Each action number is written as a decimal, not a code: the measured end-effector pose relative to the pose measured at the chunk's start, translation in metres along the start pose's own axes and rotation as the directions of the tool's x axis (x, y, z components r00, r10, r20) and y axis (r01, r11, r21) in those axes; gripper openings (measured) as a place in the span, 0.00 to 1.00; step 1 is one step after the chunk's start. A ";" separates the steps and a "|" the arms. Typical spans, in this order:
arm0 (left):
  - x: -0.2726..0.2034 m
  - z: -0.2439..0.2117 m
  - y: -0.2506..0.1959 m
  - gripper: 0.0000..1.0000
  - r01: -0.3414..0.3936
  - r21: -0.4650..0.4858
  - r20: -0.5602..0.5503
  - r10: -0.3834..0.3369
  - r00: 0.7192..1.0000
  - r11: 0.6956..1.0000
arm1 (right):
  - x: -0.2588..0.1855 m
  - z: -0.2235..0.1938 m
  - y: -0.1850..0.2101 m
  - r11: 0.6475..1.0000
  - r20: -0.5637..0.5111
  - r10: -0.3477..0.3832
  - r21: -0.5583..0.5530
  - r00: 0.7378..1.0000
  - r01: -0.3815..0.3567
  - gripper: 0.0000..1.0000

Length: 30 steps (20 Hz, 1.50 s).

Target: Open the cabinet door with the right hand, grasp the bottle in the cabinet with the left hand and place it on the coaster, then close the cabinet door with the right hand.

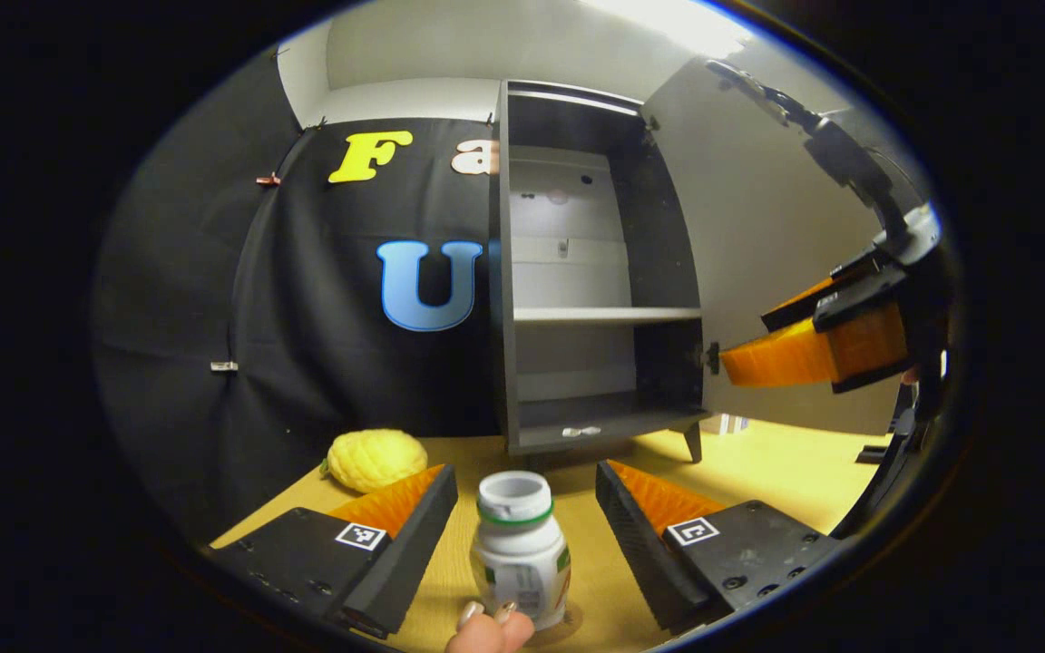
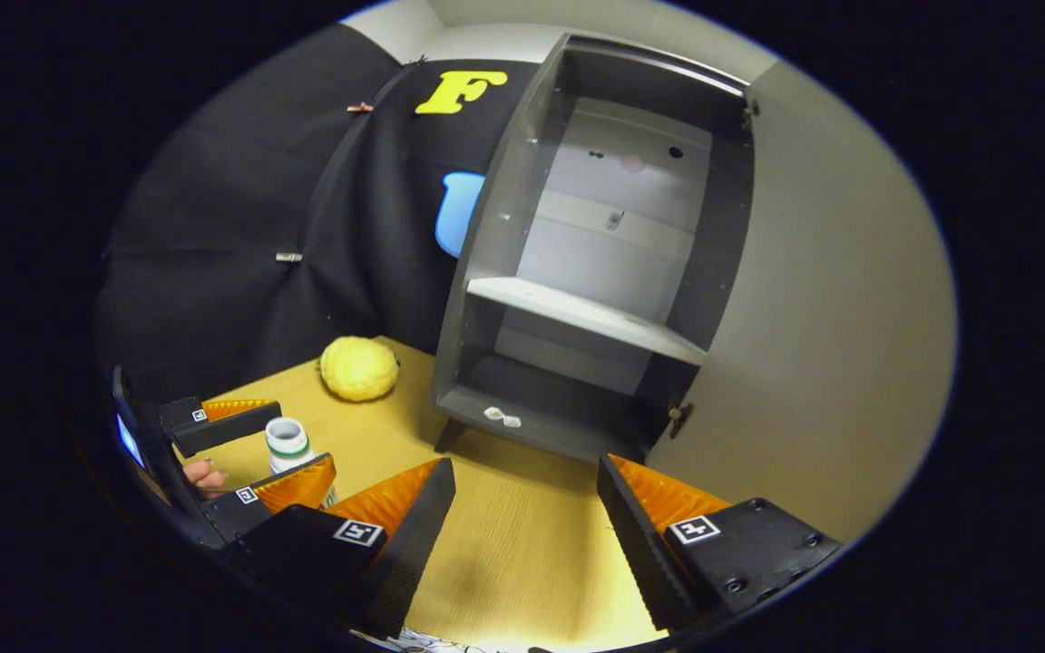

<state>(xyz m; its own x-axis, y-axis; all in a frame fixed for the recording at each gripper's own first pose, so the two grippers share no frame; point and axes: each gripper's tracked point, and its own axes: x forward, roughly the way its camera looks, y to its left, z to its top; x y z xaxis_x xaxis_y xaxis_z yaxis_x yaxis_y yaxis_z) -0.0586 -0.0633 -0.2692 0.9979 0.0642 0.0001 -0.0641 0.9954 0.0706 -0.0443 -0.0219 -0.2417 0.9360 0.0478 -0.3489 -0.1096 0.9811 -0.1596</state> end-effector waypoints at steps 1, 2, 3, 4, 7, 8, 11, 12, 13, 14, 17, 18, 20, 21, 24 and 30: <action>0.001 0.021 -0.002 0.96 0.017 0.004 0.010 -0.017 1.000 1.000 | -0.005 0.016 -0.008 1.000 0.020 -0.009 0.002 1.000 0.009 0.98; 0.001 0.039 -0.004 0.96 0.029 0.011 0.018 -0.029 0.999 1.000 | -0.012 0.033 -0.015 1.000 0.045 -0.016 0.010 0.999 0.015 0.98; 0.002 0.059 -0.005 0.96 0.040 0.021 0.029 -0.040 0.999 0.999 | -0.020 0.052 -0.022 0.999 0.071 -0.026 0.028 0.997 0.024 0.98; 0.002 0.080 -0.005 0.96 0.047 0.030 0.042 -0.048 0.998 0.998 | -0.030 0.070 -0.030 0.998 0.100 -0.046 0.052 0.994 0.041 0.98; 0.008 0.131 -0.016 0.99 0.085 0.038 0.060 -0.087 0.994 0.996 | -0.063 0.114 -0.043 0.994 0.152 -0.079 0.091 0.985 0.066 0.98; 0.007 0.146 -0.019 0.99 0.093 0.038 0.066 -0.096 0.993 0.995 | -0.078 0.126 -0.046 0.994 0.167 -0.082 0.087 0.983 0.068 0.98; 0.003 0.184 -0.030 0.96 0.128 0.015 0.079 -0.129 0.988 0.992 | -0.115 0.153 -0.075 0.984 0.184 -0.157 0.107 0.970 0.139 0.97; 0.003 0.190 -0.038 0.96 0.156 0.002 0.073 -0.156 0.985 0.988 | -0.129 0.157 -0.085 0.978 0.182 -0.190 0.124 0.965 0.169 0.97; 0.001 0.198 -0.042 0.96 0.180 -0.007 0.074 -0.179 0.981 0.984 | -0.142 0.161 -0.097 0.969 0.188 -0.224 0.148 0.956 0.198 0.97; -0.001 0.207 -0.046 0.96 0.207 -0.007 0.080 -0.206 0.975 0.978 | -0.156 0.164 -0.108 0.958 0.194 -0.256 0.179 0.947 0.222 0.99; -0.004 0.221 -0.047 0.96 0.243 0.011 0.083 -0.243 0.967 0.970 | -0.186 0.146 -0.140 0.921 0.171 -0.356 0.227 0.919 0.315 0.97; -0.002 0.221 -0.048 0.93 0.253 0.006 0.078 -0.252 0.964 0.968 | -0.196 0.139 -0.155 0.907 0.165 -0.395 0.227 0.904 0.355 0.97; 0.003 0.221 -0.050 0.93 0.270 -0.018 0.057 -0.269 0.961 0.963 | -0.212 0.131 -0.181 0.876 0.158 -0.463 0.234 0.872 0.422 0.97; 0.006 0.222 -0.048 0.96 0.264 -0.028 0.048 -0.262 0.964 0.964 | -0.218 0.129 -0.192 0.862 0.163 -0.490 0.237 0.856 0.449 0.95; 0.016 0.228 -0.046 0.96 0.253 -0.028 0.036 -0.252 0.967 0.967 | -0.225 0.120 -0.234 0.830 0.177 -0.553 0.206 0.814 0.519 0.94; 0.042 0.236 -0.054 0.96 0.185 -0.053 0.024 -0.184 0.983 0.981 | -0.205 0.115 -0.289 0.836 0.179 -0.545 0.187 0.819 0.516 0.97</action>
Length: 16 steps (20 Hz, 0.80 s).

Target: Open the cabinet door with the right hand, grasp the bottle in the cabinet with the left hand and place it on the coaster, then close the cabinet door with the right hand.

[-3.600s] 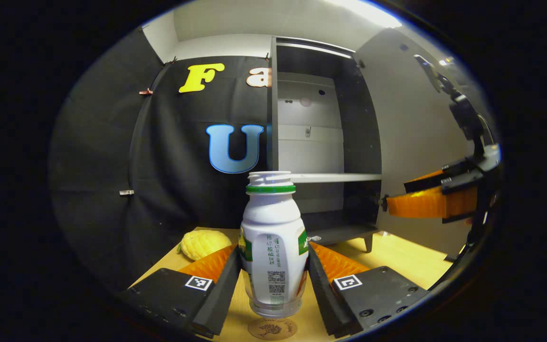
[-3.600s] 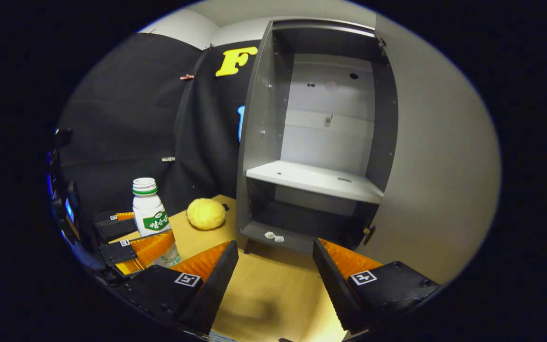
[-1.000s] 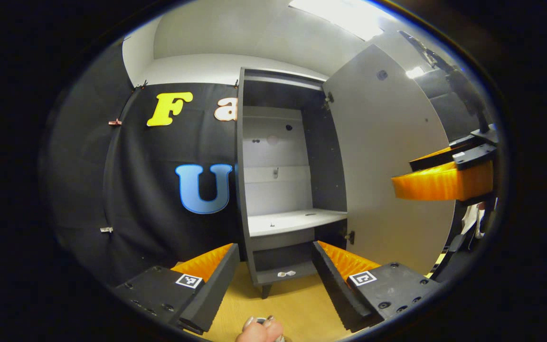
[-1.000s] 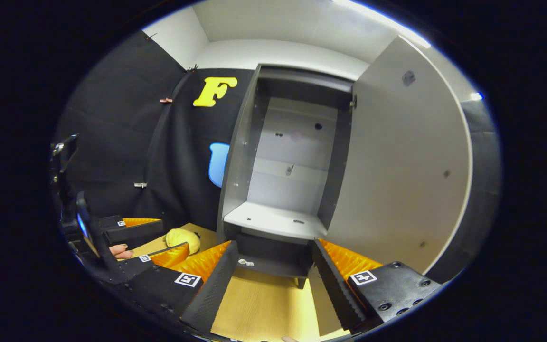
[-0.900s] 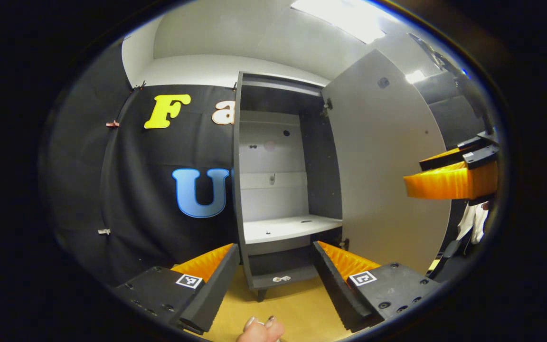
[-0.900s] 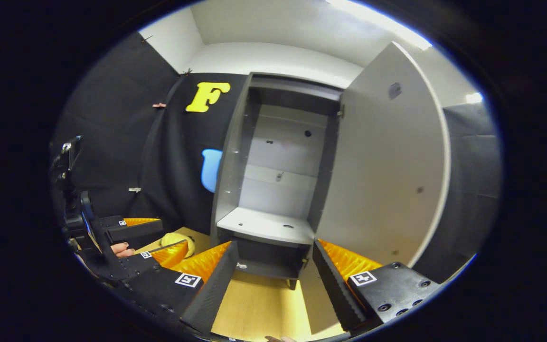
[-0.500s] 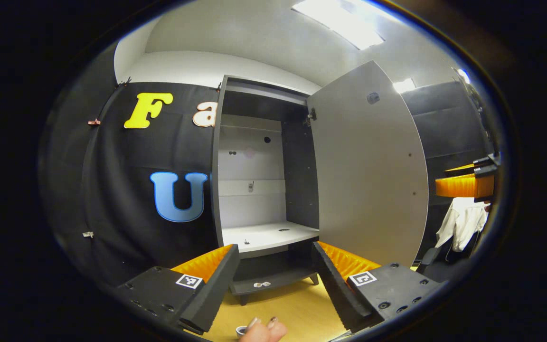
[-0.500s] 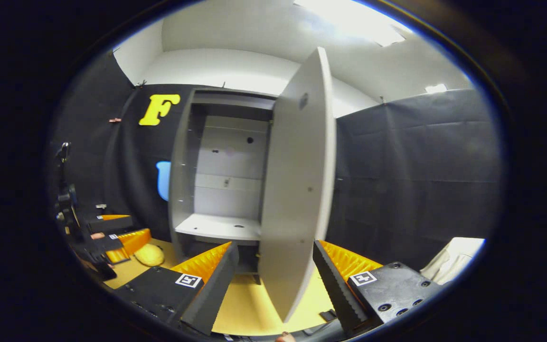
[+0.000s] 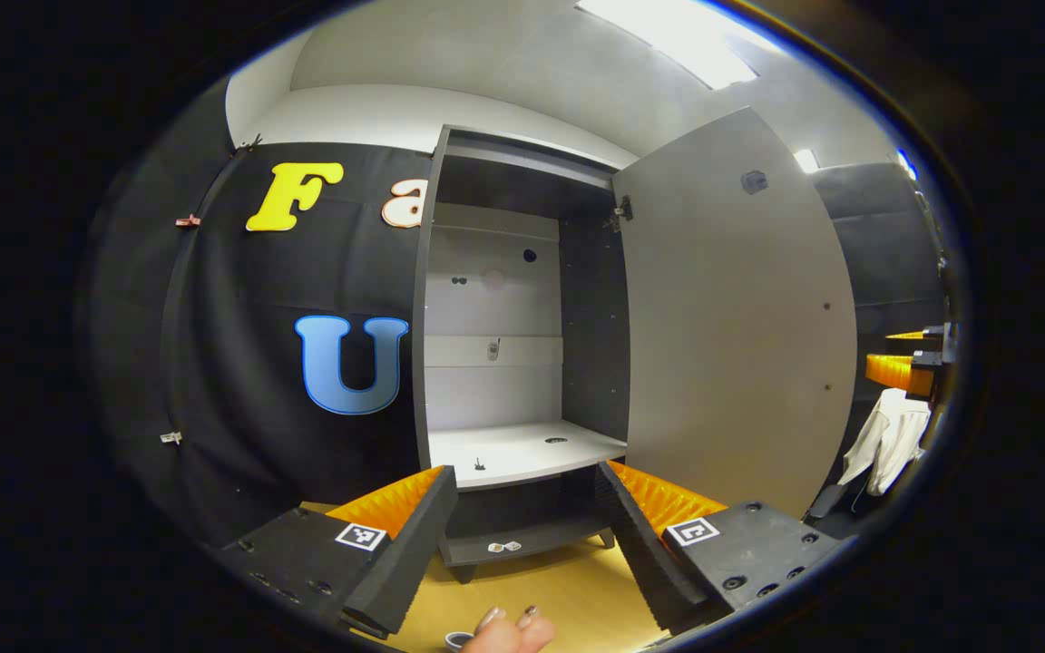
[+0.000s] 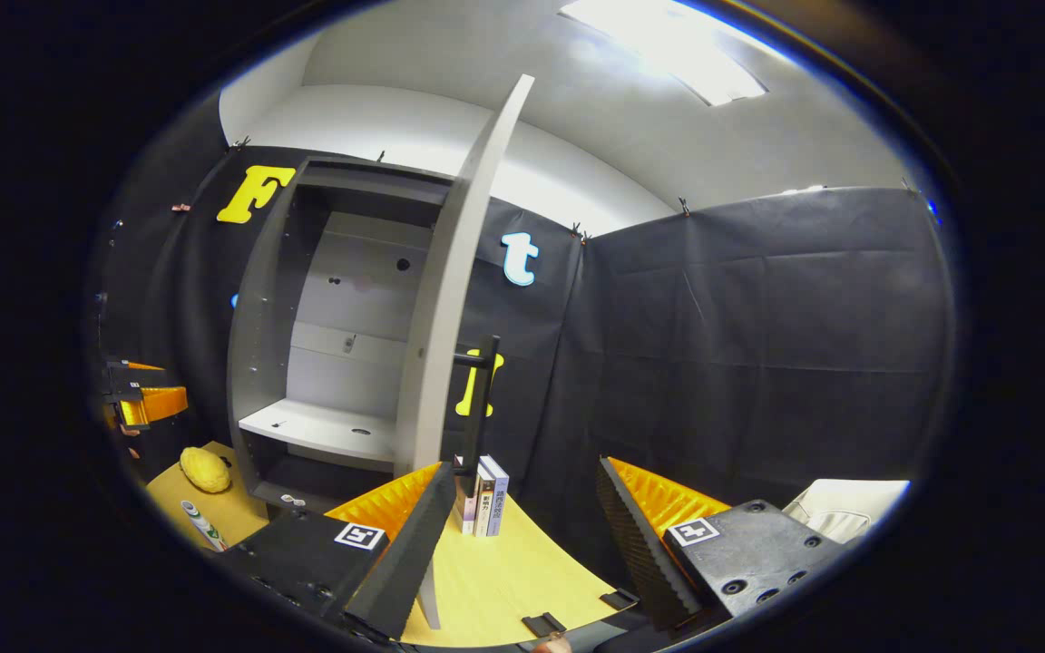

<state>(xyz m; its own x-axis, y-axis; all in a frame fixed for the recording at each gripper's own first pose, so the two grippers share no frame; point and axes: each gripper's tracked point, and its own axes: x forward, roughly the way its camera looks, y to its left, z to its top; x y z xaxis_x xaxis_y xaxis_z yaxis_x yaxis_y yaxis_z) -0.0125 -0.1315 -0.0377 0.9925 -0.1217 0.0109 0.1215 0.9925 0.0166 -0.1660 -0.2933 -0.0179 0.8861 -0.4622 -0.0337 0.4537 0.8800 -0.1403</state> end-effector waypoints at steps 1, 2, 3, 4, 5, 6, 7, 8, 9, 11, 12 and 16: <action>0.004 0.002 0.000 0.96 -0.017 -0.004 0.000 0.017 1.000 1.000 | 0.005 -0.002 0.002 1.000 0.000 0.019 0.010 1.000 -0.019 0.97; 0.010 0.002 -0.001 0.96 -0.033 -0.005 0.001 0.033 0.999 0.999 | 0.011 -0.003 0.003 0.999 0.002 0.042 0.018 0.999 -0.042 0.97; 0.015 0.005 -0.003 0.96 -0.048 -0.006 0.006 0.048 0.999 0.999 | 0.016 -0.004 0.003 0.998 0.005 0.063 0.025 0.998 -0.063 0.97; 0.019 0.006 -0.004 0.99 -0.063 -0.007 0.010 0.063 0.998 0.998 | 0.020 -0.006 0.003 0.996 0.005 0.086 0.031 0.996 -0.086 0.97; 0.024 0.006 -0.007 0.99 -0.074 -0.012 0.011 0.074 0.997 0.997 | 0.023 -0.008 0.004 0.993 0.002 0.113 0.036 0.994 -0.113 0.94; 0.030 0.004 -0.011 0.96 -0.083 -0.013 0.008 0.083 0.997 0.996 | 0.025 -0.010 0.004 0.990 0.000 0.137 0.040 0.991 -0.136 0.97; 0.034 0.005 -0.014 0.96 -0.095 -0.009 0.006 0.095 0.995 0.995 | 0.027 -0.012 0.006 0.986 -0.001 0.163 0.045 0.987 -0.163 0.97; 0.037 0.006 -0.016 0.97 -0.109 -0.001 0.007 0.109 0.994 0.994 | 0.028 -0.013 0.009 0.980 -0.001 0.194 0.054 0.981 -0.194 0.97; 0.041 0.005 -0.020 0.97 -0.120 0.011 0.007 0.120 0.993 0.993 | 0.029 -0.015 0.011 0.973 0.002 0.220 0.064 0.975 -0.220 0.94; 0.043 0.008 -0.024 0.96 -0.138 0.030 0.013 0.137 0.990 0.990 | 0.033 -0.016 0.015 0.964 0.004 0.254 0.080 0.967 -0.254 0.95; 0.044 0.005 -0.028 0.97 -0.141 0.035 0.015 0.141 0.990 0.989 | 0.033 -0.015 0.017 0.959 0.003 0.268 0.093 0.963 -0.267 0.95; 0.041 -0.002 -0.035 0.96 -0.133 0.047 0.002 0.133 0.991 0.990 | 0.030 -0.019 0.025 0.944 -0.011 0.304 0.135 0.953 -0.300 0.94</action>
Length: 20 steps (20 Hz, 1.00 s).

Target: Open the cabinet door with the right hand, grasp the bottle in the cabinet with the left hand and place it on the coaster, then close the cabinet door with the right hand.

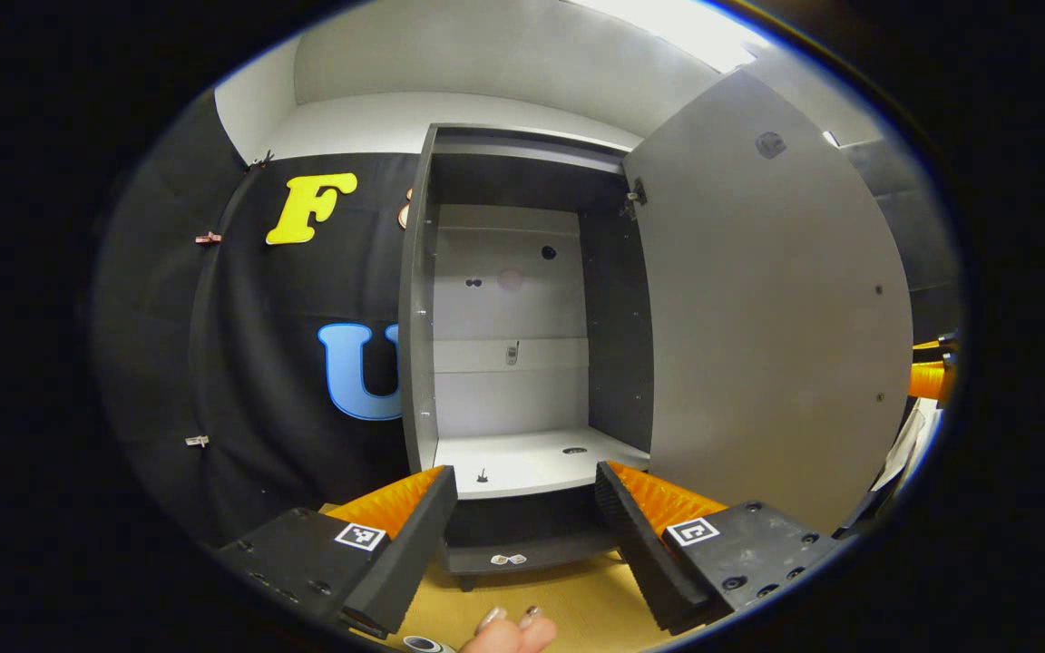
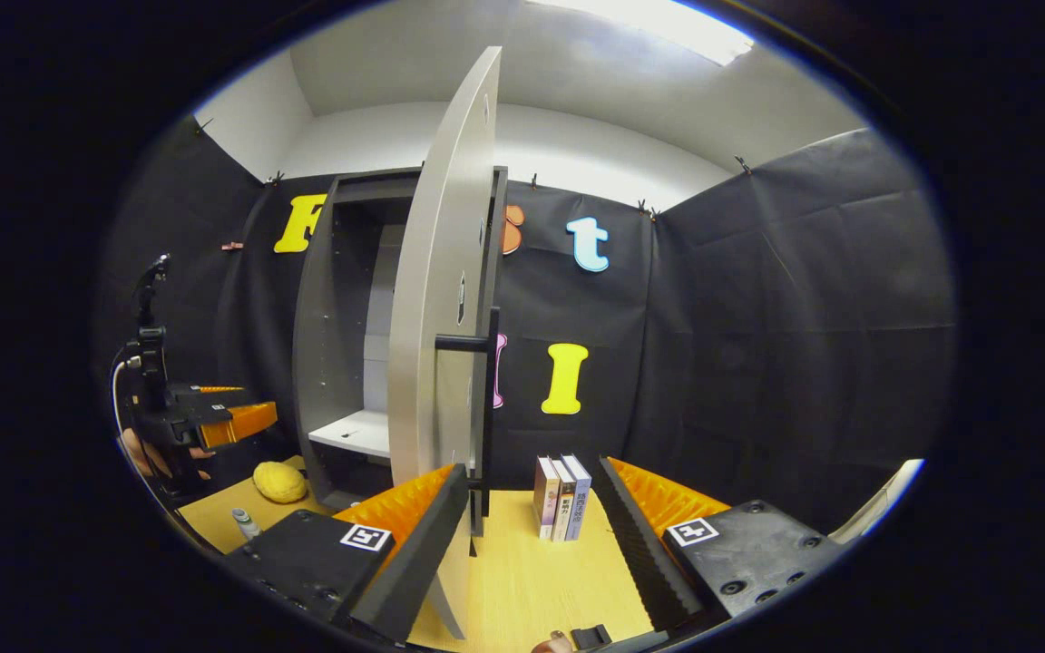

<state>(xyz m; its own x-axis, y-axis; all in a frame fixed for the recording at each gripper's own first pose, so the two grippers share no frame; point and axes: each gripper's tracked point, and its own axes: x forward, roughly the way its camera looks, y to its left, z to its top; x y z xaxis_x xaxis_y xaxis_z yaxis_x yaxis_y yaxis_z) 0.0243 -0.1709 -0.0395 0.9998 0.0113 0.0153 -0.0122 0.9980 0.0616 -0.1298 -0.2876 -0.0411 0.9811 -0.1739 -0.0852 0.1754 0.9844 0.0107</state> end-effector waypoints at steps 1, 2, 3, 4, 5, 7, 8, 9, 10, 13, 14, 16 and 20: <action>0.000 -0.002 -0.001 0.96 0.010 0.000 -0.002 -0.010 1.000 1.000 | 0.000 0.001 0.001 1.000 -0.003 -0.003 0.005 1.000 0.003 0.94; -0.001 -0.005 -0.001 0.99 0.021 -0.003 -0.005 -0.021 1.000 1.000 | 0.000 0.001 0.003 1.000 -0.007 -0.008 0.006 1.000 0.008 0.94; -0.001 -0.004 0.001 0.96 0.035 -0.007 -0.006 -0.035 0.999 0.999 | 0.000 0.002 0.007 1.000 -0.007 -0.016 0.003 1.000 0.016 0.94; 0.000 -0.004 0.003 0.96 0.045 -0.009 -0.006 -0.045 0.999 0.999 | -0.001 0.001 0.011 1.000 -0.011 -0.026 0.000 1.000 0.026 0.94; 0.001 -0.002 0.007 0.96 0.056 -0.010 -0.005 -0.056 0.998 0.998 | -0.001 0.001 0.017 0.999 -0.016 -0.034 -0.001 0.999 0.034 0.94; 0.005 0.001 0.017 0.99 0.074 -0.005 -0.001 -0.074 0.997 0.997 | -0.003 0.002 0.032 0.999 -0.021 -0.036 -0.007 0.999 0.036 0.94; 0.007 0.000 0.022 0.99 0.078 0.000 -0.002 -0.078 0.997 0.997 | -0.004 0.003 0.041 0.999 -0.023 -0.035 -0.008 0.999 0.035 0.94; 0.008 -0.001 0.027 0.96 0.086 0.001 -0.001 -0.086 0.996 0.996 | -0.004 0.003 0.051 0.999 -0.025 -0.033 -0.006 0.999 0.033 0.94; 0.009 -0.002 0.032 0.96 0.095 -0.004 0.000 -0.095 0.995 0.995 | -0.003 0.003 0.062 1.000 -0.027 -0.029 -0.003 0.999 0.029 0.94; 0.007 -0.007 0.048 0.96 0.119 -0.014 -0.008 -0.119 0.993 0.993 | -0.001 0.002 0.095 1.000 -0.027 -0.014 -0.001 1.000 0.014 0.94; 0.006 -0.009 0.055 0.96 0.121 -0.011 -0.011 -0.121 0.993 0.993 | 0.000 0.002 0.105 1.000 -0.027 -0.009 -0.002 1.000 0.009 0.94; 0.005 -0.013 0.070 0.96 0.127 -0.002 -0.021 -0.127 0.992 0.992 | 0.004 0.002 0.124 1.000 -0.021 0.002 0.000 1.000 -0.002 0.94; -0.001 -0.020 0.099 0.96 0.126 0.030 -0.032 -0.125 0.992 0.992 | 0.013 0.001 0.156 0.999 -0.024 0.025 0.026 0.999 -0.025 0.94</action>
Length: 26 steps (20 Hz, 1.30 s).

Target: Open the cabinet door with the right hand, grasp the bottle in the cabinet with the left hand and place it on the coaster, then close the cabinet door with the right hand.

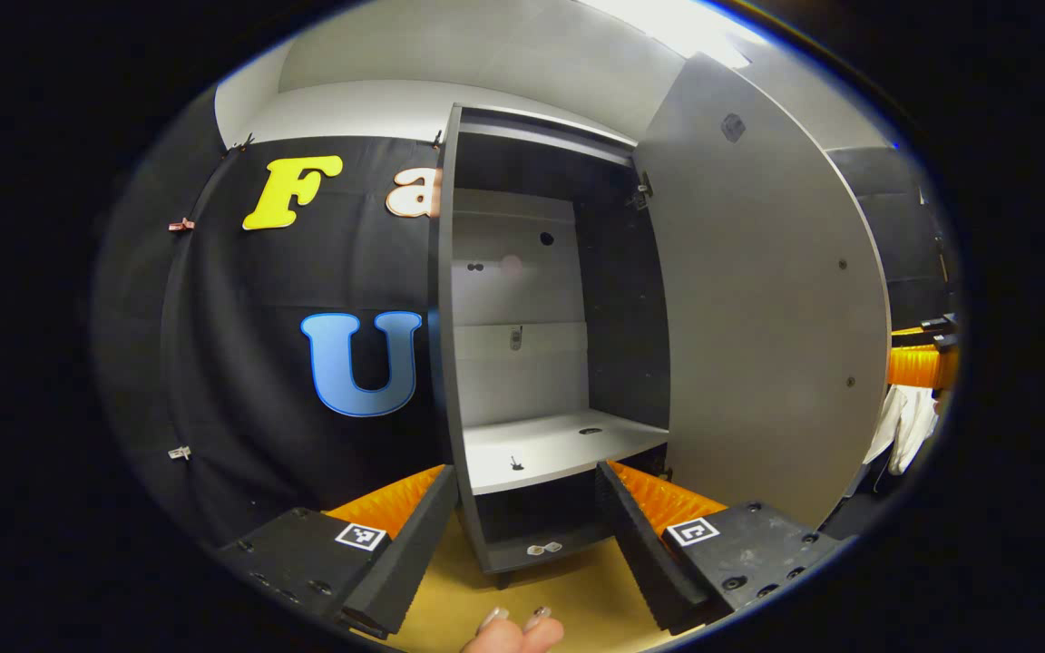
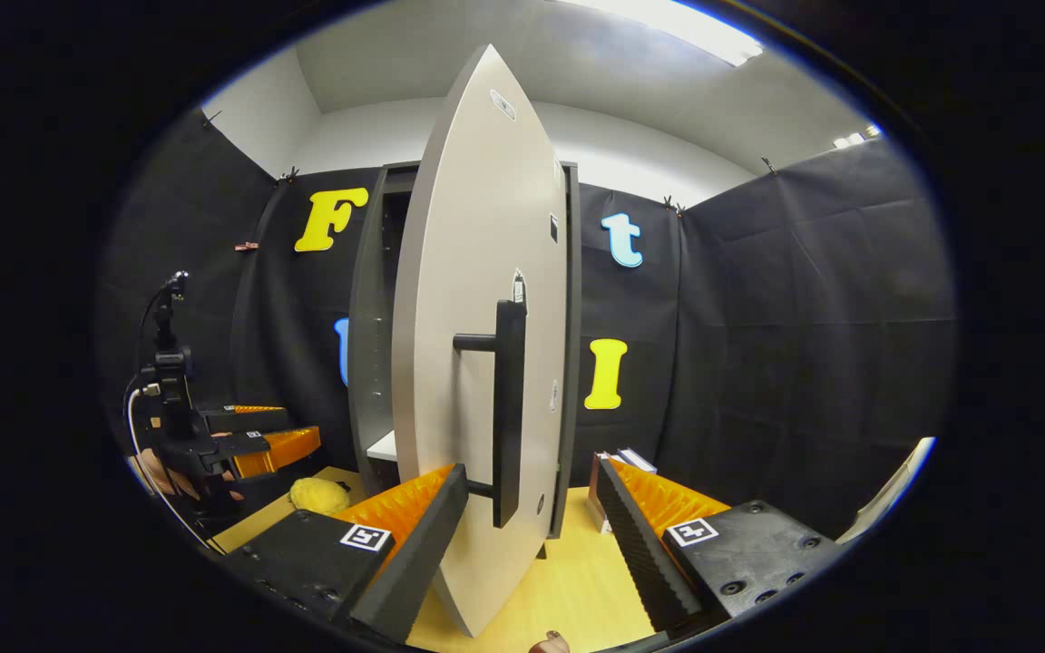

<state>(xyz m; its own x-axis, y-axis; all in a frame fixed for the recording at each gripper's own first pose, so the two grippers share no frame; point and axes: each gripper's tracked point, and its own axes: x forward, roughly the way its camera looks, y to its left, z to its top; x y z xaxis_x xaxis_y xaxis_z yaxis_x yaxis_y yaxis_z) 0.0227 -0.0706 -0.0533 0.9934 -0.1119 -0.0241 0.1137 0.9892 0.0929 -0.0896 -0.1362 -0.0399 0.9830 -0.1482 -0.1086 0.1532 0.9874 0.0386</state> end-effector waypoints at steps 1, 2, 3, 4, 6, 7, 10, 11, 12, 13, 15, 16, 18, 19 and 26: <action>-0.002 0.000 0.007 0.96 -0.002 0.005 0.003 0.002 1.000 1.000 | 0.003 0.000 0.008 1.000 0.001 0.007 0.003 1.000 -0.007 0.94; -0.004 0.001 0.013 0.96 -0.007 0.007 0.005 0.007 1.000 1.000 | 0.006 0.000 0.015 1.000 0.003 0.017 0.005 1.000 -0.017 0.94; -0.005 0.002 0.019 0.96 -0.011 0.006 0.007 0.011 1.000 1.000 | 0.009 0.000 0.023 1.000 0.002 0.028 0.010 1.000 -0.028 0.94; -0.007 0.000 0.023 0.96 -0.015 0.002 0.010 0.015 1.000 1.000 | 0.012 -0.001 0.031 0.999 0.001 0.042 0.014 0.999 -0.042 0.94; -0.011 0.000 0.032 0.96 -0.021 -0.004 0.009 0.021 1.000 1.000 | 0.020 -0.001 0.046 0.997 0.008 0.071 0.022 0.997 -0.071 0.94; -0.013 -0.001 0.035 0.96 -0.024 -0.004 0.006 0.024 1.000 1.000 | 0.024 -0.001 0.053 0.996 0.010 0.085 0.021 0.996 -0.085 0.94; -0.018 -0.003 0.043 0.96 -0.034 0.005 -0.001 0.034 0.999 0.999 | 0.026 0.001 0.069 0.992 0.020 0.123 0.013 0.992 -0.123 0.94; -0.019 -0.001 0.045 0.96 -0.038 0.007 0.000 0.038 0.999 0.999 | 0.026 0.003 0.072 0.991 0.026 0.135 0.009 0.991 -0.135 0.94; -0.021 -0.001 0.047 0.96 -0.045 0.007 0.002 0.045 0.999 0.999 | 0.025 0.005 0.075 0.989 0.030 0.144 0.003 0.989 -0.145 0.94; -0.022 0.000 0.048 0.96 -0.053 0.003 0.002 0.053 0.999 0.999 | 0.025 0.005 0.076 0.988 0.031 0.152 -0.002 0.988 -0.152 0.94; -0.025 0.002 0.050 0.96 -0.065 -0.012 0.007 0.065 0.998 0.998 | 0.024 0.008 0.079 0.985 0.032 0.173 -0.002 0.984 -0.173 0.95; -0.026 0.003 0.049 0.96 -0.069 -0.018 0.010 0.069 0.998 0.997 | 0.023 0.009 0.081 0.983 0.032 0.185 0.002 0.982 -0.185 0.95; -0.028 0.005 0.048 0.96 -0.081 -0.021 0.011 0.081 0.997 0.996 | 0.021 0.011 0.081 0.980 0.033 0.200 0.004 0.979 -0.200 0.95; -0.030 0.006 0.047 0.96 -0.089 -0.020 0.012 0.089 0.996 0.996 | 0.022 0.011 0.081 0.979 0.032 0.204 -0.002 0.978 -0.204 0.95; -0.042 0.012 0.038 0.96 -0.146 -0.023 0.018 0.146 0.989 0.989 | 0.021 0.008 0.078 0.979 0.017 0.204 -0.019 0.979 -0.204 0.95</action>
<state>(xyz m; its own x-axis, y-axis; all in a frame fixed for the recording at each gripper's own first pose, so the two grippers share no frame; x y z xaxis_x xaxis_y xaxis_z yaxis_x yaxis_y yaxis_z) -0.0143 -0.0300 -0.0367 0.9995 0.0321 0.0074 -0.0325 0.9968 0.0728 -0.0562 -0.0627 -0.0308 0.9951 0.0556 -0.0814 -0.0524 0.9978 0.0409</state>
